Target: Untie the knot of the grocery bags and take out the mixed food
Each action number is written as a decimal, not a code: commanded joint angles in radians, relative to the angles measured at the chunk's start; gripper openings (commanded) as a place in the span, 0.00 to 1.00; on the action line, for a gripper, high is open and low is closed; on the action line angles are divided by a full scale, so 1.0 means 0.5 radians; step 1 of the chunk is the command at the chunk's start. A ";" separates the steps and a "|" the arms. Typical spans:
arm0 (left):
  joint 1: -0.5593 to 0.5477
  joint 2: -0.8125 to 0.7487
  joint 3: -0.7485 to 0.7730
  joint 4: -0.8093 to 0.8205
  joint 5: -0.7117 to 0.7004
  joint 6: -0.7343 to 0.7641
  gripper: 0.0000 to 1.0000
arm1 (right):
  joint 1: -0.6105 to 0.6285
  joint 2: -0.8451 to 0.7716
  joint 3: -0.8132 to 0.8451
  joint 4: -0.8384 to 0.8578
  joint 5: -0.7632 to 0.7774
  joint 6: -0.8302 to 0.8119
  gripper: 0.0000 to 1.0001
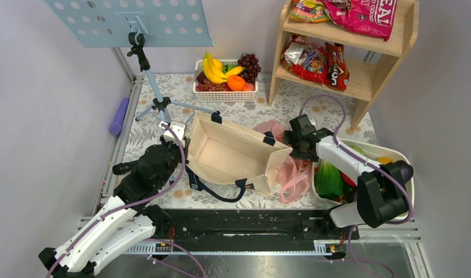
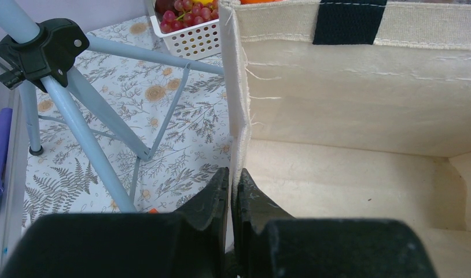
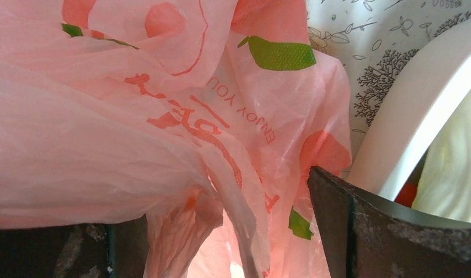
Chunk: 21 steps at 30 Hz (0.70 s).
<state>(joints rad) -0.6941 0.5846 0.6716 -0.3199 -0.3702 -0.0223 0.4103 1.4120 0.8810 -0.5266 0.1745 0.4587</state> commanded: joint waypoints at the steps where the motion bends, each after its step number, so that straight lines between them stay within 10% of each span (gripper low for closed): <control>1: 0.003 -0.008 0.029 0.154 0.022 0.026 0.00 | 0.054 0.068 -0.051 0.043 0.078 0.132 0.99; 13: 0.003 -0.035 0.028 0.155 0.053 0.020 0.00 | 0.238 0.383 0.048 -0.039 0.372 0.352 0.98; 21: 0.003 -0.072 0.021 0.166 0.100 0.017 0.00 | 0.242 0.395 -0.089 0.234 0.184 0.403 0.43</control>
<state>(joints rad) -0.6941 0.5694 0.6716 -0.3202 -0.3481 -0.0227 0.5220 1.6024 0.8764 -0.4763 0.3019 0.6250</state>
